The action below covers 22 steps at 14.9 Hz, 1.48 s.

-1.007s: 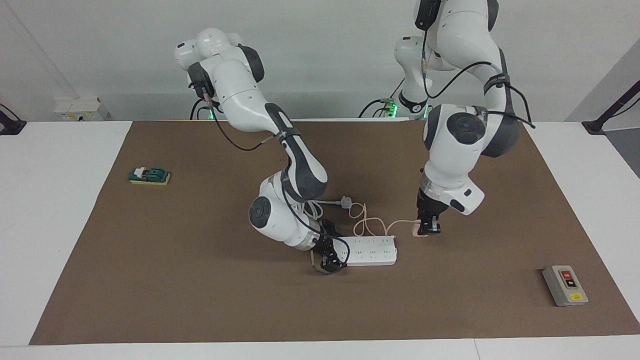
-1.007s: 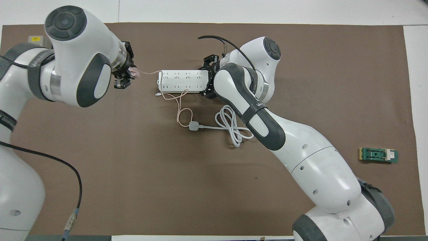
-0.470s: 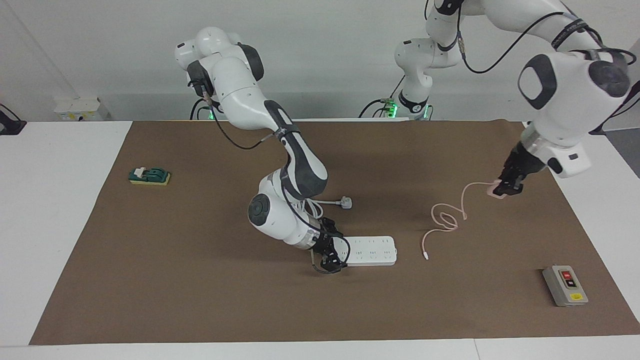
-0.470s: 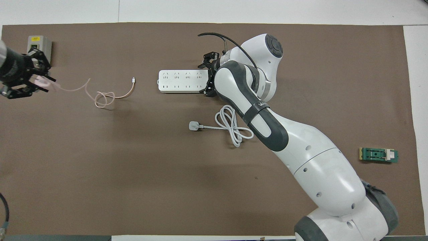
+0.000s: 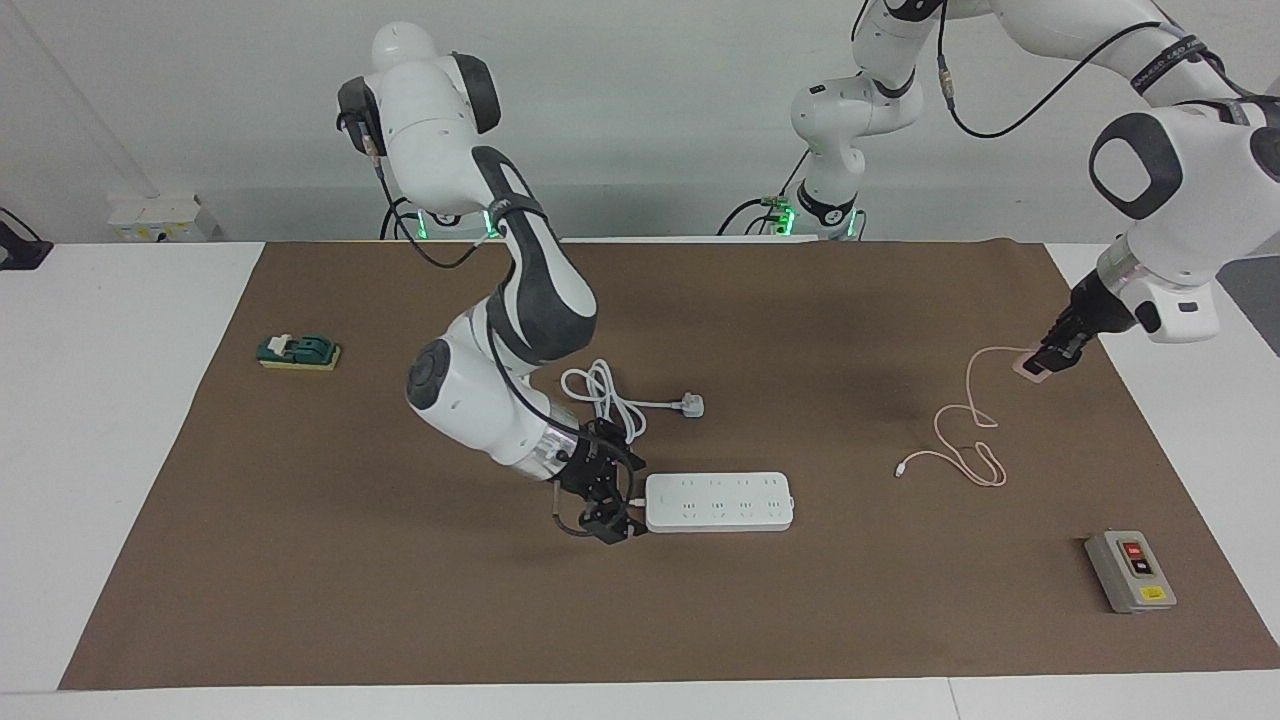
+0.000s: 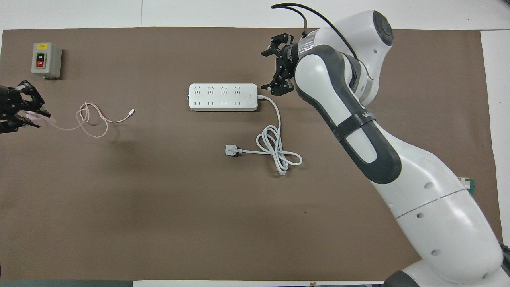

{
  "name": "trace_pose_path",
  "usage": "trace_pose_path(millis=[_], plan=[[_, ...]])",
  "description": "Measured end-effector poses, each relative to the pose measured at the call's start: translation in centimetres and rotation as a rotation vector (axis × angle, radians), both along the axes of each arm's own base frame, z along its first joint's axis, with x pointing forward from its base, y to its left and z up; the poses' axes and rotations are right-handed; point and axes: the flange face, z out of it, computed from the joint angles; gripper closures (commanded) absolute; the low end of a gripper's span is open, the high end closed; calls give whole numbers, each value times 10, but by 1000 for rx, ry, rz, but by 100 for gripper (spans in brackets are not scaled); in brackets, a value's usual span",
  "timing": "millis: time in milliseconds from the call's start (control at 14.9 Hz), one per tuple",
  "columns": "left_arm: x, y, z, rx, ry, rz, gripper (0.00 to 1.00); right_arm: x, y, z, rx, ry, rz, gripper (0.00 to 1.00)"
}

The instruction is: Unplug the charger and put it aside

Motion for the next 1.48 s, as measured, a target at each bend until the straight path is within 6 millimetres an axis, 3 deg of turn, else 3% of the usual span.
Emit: trace_pose_path(millis=[67, 336, 671, 1141, 1477], plan=[[-7, -5, -6, -1, 4, -11, 0, -5, -25, 28, -29, -1, 18, 0], [-12, -7, 3, -2, -7, -48, 0, -22, -91, 98, -126, -38, 127, 0], [-18, -26, 36, -13, -30, -268, 0, -49, -177, 142, -226, -130, 398, 0], [-46, -72, 90, -30, 0, -481, 0, -85, -251, 191, -370, -320, 884, 0], [-54, -85, 112, -47, 16, -631, 0, -124, -269, 247, -507, -408, 1244, 0]])
